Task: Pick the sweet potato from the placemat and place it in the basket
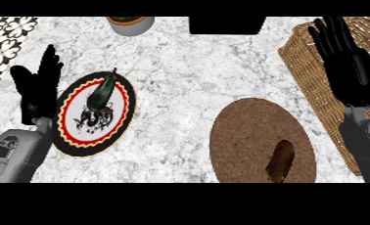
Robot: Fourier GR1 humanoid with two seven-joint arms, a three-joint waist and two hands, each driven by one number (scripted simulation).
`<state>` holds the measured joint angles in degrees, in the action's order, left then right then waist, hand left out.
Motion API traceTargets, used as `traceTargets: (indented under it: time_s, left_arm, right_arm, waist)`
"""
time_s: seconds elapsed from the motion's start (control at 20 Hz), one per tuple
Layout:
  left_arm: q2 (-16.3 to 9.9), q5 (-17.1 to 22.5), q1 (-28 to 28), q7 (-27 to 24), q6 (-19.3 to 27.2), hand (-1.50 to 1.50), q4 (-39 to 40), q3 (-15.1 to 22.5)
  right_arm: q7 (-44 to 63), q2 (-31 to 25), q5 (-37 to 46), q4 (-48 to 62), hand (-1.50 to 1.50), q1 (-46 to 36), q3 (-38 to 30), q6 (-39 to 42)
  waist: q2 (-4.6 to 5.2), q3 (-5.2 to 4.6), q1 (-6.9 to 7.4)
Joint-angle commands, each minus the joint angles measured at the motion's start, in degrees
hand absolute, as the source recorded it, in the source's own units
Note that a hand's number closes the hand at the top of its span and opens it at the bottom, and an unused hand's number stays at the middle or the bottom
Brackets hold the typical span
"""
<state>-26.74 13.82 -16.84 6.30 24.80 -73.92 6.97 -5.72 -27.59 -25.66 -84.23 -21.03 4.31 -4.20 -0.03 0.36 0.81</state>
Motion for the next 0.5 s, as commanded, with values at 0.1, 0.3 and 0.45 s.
traceTargets:
  time_s: [0.1, 0.3, 0.45]
  left_arm:
    - [-1.2, 1.5, 2.1, -0.3, -7.2, 0.0, -1.5, -0.7]
    - [0.0, 3.0, 2.3, 1.7, -10.1, 0.0, -3.2, 2.4]
    - [0.5, 4.0, 2.8, 2.6, -12.5, 0.0, -3.5, 3.6]
  right_arm:
    - [3.3, -3.4, 6.3, 3.7, 1.5, -2.3, 0.1, -0.1]
    - [4.7, -17.3, 19.8, 1.7, 1.5, -0.8, 12.3, 11.4]
    - [4.3, -12.0, 31.0, -0.5, -1.5, 0.9, 22.3, 5.4]
  waist:
    - [0.1, -0.39, -0.47]
    - [1.03, -1.32, 0.71]
    - [0.33, -0.67, 1.04]
